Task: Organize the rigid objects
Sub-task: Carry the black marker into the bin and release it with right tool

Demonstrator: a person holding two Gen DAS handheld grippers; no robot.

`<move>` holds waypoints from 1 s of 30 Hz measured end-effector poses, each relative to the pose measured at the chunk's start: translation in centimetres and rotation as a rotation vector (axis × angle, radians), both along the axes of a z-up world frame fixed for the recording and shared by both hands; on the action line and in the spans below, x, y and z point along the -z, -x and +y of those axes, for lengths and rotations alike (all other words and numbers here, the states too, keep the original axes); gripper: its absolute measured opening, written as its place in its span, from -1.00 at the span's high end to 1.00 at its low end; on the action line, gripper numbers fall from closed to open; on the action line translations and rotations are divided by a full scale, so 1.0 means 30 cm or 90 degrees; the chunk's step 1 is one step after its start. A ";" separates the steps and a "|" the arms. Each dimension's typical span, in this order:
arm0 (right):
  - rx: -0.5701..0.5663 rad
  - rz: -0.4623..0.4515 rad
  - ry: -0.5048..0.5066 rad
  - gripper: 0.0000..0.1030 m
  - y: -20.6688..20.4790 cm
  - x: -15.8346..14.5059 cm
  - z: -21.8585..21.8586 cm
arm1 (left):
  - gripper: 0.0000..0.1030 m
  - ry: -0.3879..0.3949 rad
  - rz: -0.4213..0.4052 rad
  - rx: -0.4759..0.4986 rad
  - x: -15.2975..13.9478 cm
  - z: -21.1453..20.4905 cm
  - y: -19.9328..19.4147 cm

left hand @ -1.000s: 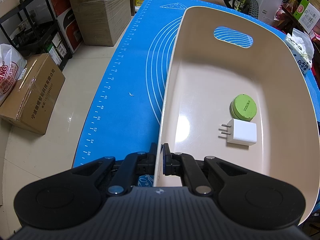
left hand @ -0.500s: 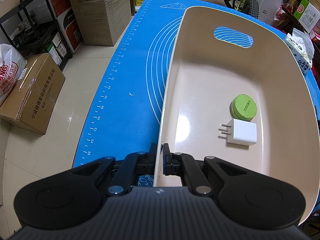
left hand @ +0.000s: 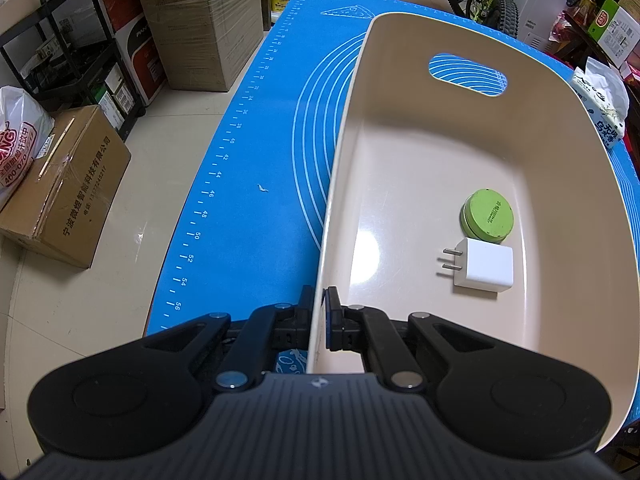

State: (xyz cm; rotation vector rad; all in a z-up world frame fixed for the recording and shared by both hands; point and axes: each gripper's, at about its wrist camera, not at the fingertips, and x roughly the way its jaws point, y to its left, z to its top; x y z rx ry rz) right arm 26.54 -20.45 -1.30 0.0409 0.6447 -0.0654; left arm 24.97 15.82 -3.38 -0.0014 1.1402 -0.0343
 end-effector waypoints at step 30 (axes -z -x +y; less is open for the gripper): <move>-0.308 0.141 -0.001 0.53 -0.197 0.023 0.715 | 0.87 -0.002 0.001 -0.002 0.003 0.000 0.002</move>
